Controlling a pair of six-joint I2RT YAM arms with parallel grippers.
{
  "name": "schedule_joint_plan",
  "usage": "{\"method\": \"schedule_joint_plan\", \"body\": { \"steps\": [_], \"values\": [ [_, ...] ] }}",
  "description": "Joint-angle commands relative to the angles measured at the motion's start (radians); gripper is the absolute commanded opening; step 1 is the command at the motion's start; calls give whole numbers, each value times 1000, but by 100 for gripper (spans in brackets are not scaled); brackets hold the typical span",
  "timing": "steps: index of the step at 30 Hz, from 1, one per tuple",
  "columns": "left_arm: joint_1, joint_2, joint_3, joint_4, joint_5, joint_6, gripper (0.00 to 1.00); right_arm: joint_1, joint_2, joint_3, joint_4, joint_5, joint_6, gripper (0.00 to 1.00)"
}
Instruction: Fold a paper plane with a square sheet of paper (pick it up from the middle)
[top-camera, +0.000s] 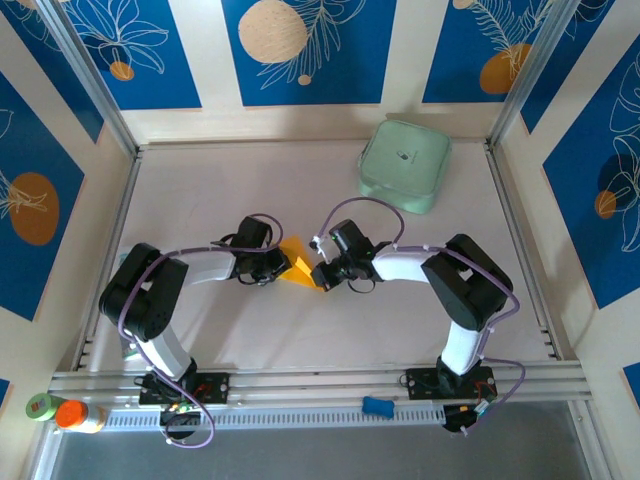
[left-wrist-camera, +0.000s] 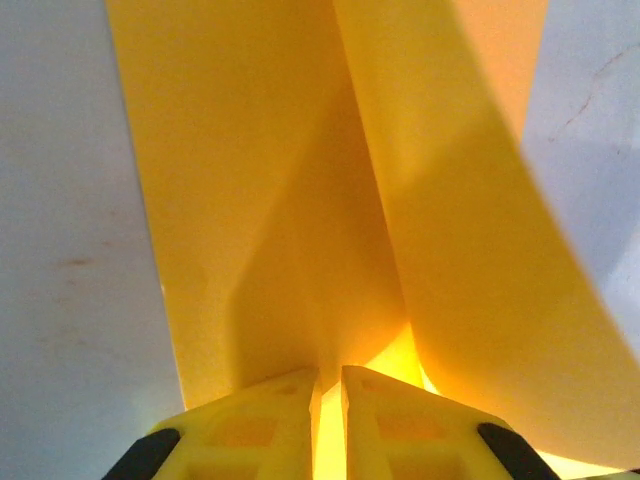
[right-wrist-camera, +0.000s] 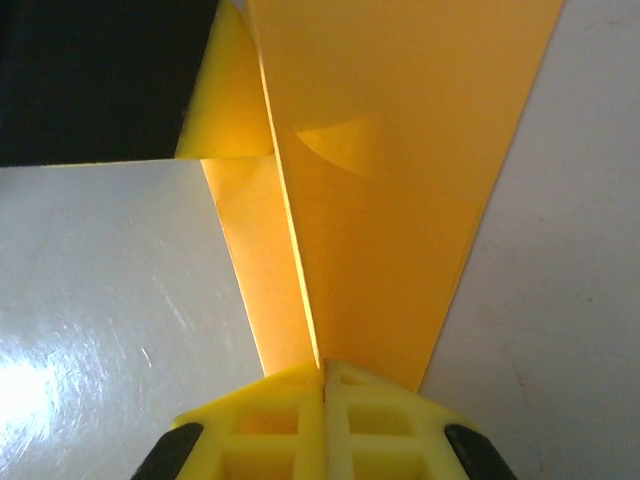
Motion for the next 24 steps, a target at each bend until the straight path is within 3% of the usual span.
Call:
{"method": "schedule_joint_plan", "body": {
  "steps": [1, 15, 24],
  "values": [
    [-12, 5, 7, -55, -30, 31, 16, -5, 16, 28, -18, -70, 15, 3],
    [-12, -3, 12, -72, -37, 50, 16, -35, 61, 61, -45, -162, 37, 2],
    [-11, -35, 56, -171, -94, 106, 17, -48, 90, 74, -59, -201, 58, 2]
  ]
}}
